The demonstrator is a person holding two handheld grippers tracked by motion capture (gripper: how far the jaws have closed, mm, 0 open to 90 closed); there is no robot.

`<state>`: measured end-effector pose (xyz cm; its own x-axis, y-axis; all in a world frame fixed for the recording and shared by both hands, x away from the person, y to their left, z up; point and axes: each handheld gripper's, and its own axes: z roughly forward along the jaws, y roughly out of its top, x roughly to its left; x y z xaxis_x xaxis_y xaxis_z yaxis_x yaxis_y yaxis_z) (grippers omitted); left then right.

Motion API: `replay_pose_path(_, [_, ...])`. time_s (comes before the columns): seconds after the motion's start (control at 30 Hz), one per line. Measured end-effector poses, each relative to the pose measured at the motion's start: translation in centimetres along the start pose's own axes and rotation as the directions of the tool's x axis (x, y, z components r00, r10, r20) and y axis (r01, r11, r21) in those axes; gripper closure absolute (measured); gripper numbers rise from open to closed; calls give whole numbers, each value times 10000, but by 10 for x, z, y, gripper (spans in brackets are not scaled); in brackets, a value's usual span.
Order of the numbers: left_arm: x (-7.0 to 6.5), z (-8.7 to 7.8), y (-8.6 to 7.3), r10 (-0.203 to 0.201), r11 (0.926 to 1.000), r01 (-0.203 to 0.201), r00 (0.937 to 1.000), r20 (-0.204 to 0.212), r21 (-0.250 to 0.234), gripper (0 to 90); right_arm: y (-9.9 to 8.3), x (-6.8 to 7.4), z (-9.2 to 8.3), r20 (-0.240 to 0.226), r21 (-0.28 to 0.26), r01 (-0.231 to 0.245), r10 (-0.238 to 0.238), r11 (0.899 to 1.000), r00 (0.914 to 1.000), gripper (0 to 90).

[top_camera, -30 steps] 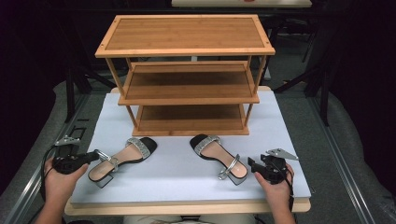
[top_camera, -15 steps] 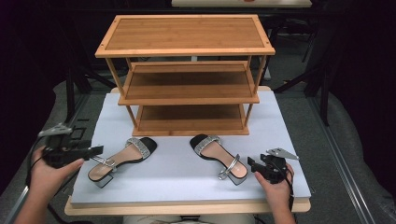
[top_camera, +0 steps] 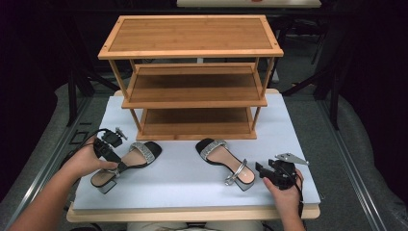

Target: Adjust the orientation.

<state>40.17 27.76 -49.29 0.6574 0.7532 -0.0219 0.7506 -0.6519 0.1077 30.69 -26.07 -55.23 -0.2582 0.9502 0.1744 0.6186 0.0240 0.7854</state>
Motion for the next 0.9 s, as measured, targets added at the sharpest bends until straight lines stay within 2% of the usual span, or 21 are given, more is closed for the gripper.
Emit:
replay_pose_path(0.03, [0, 3, 1, -10, 9997, 9, 10000, 34, 258, 326, -1, 1, 2, 11, -174, 7, -7, 9998, 10000, 409])
replay_pose_path(0.1, [-1, 13, 4, 91, 9970, -100, 9999, 132, 767, 347, 0, 1, 2, -108, -109, 48, -49, 9999, 9999, 408])
replay_pose_path(0.17, [-2, 16, 4, 178, 9959, -181, 9998, 38, 890, 399, 0, 1, 1, -71, 10, 48, -48, 10000, 10000, 408])
replay_pose_path(0.2, [-3, 19, 6, 196, 9947, -185, 9998, -98, 1010, 408, 0, 1, 1, -75, 15, 42, -42, 10000, 10000, 408])
replay_pose_path(0.27, [-3, 18, 7, 184, 9937, -171, 9998, -109, 1104, 413, 0, 1, 1, -63, 26, 49, -49, 10000, 10000, 408])
replay_pose_path(0.3, [-4, 18, 7, 181, 9937, -166, 9998, -123, 1107, 416, -1, 1, 2, -2, -150, 25, -25, 9999, 10000, 408])
replay_pose_path(0.33, [-4, 18, 6, 122, 9952, -109, 9998, -124, 977, 420, 0, 0, 1, -54, 20, 12, -12, 10000, 10000, 407])
replay_pose_path(0.43, [-5, 17, 5, 114, 9958, -92, 9997, -234, 906, 424, 0, 0, 1, -99, 32, -35, 35, 10000, 9999, 408])
replay_pose_path(0.5, [-12, 17, 6, 372, 9965, -373, 9993, 27, 751, 425, 0, 0, 1, -78, 15, -15, 15, 10000, 10000, 408])
replay_pose_path(0.53, [-12, 17, 6, 372, 9965, -373, 9993, 27, 751, 426, 0, 0, 1, -78, 15, -15, 15, 10000, 10000, 408])
replay_pose_path(0.6, [-20, 18, 8, 618, 9954, -630, 9979, 193, 727, 425, 0, 0, 1, -86, 33, 5, -5, 10000, 10000, 408])
replay_pose_path(0.63, [-24, 18, 9, 721, 9940, -729, 9973, 123, 812, 425, -1, 1, 2, 29, -118, -18, 18, 9999, 10000, 408])
replay_pose_path(0.67, [-29, 19, 10, 874, 9921, -856, 9961, -152, 913, 422, 0, 1, 2, -135, 41, -10, 11, 10000, 9999, 408])
replay_pose_path(0.77, [-27, 19, 8, 896, 9930, -887, 9959, -75, 782, 414, -1, 2, 2, -52, -154, -14, 13, 9999, 10000, 408])
replay_pose_path(0.9, [-24, 20, 5, 735, 9938, -745, 9972, 154, 824, 411, -1, 0, 1, -103, 34, -27, 27, 10000, 9999, 407])
